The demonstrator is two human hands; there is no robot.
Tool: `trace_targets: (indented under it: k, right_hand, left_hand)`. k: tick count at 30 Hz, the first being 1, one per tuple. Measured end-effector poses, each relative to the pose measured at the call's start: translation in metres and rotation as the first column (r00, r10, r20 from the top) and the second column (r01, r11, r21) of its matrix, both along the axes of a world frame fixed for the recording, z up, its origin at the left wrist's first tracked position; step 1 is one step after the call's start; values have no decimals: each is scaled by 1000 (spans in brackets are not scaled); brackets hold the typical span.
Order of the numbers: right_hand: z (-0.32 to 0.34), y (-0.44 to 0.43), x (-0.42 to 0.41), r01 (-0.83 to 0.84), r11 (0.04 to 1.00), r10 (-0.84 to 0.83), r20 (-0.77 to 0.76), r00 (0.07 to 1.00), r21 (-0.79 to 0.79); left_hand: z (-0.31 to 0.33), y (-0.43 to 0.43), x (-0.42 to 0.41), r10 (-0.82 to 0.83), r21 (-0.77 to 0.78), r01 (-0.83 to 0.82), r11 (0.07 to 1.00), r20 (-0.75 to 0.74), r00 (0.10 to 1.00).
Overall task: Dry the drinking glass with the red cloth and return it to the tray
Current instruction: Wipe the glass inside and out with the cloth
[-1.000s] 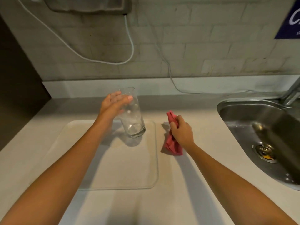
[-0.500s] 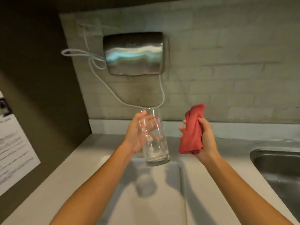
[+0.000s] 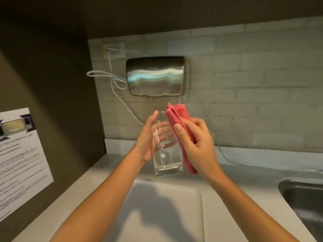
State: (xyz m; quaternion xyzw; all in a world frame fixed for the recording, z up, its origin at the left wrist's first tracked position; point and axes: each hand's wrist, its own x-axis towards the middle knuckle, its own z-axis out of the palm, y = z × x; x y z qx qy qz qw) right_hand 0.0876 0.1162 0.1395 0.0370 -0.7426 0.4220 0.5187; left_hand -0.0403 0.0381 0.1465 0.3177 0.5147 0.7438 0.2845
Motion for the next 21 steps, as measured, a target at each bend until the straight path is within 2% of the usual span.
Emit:
trace_targets:
  k: [3,5,8,10,12,14,16,18,21]
  right_hand:
    - [0,1,2,77,985,-74,-26,997,156]
    - [2,3,-1,180,943,-185,-11,983,279]
    - [8,2,-8,296,818,-348,16,937,494]
    - [1,1,-6,278,699,-336,-41,941,659]
    - [-15,5,3,199,573,-254,-59,965,795]
    - [-25,16,11,128,524,-187,-33,982,842]
    - [-15,25,10,142,550,-207,-30,978,823]
    - [6,29,1,226,596,-291,-55,955,771]
    - [17,24,-5,275,598,-336,-76,939,753]
  left_hand:
    - [1,-2,0,1,-6,-1,1000,-43,999]
    - [1,-1,2,-5,-4,4,1000,-62,998]
    - [2,3,4,-32,30,33,999,-28,999]
    - [10,3,6,-88,69,87,994,8,996]
    - [17,4,5,-30,30,29,999,26,999]
    - [18,4,5,70,-23,-72,997,-44,997]
    - [15,4,8,26,-36,-29,999,-76,997]
    - [15,2,10,-62,-40,58,997,-100,993]
    - [20,2,8,-52,-27,50,998,-59,997]
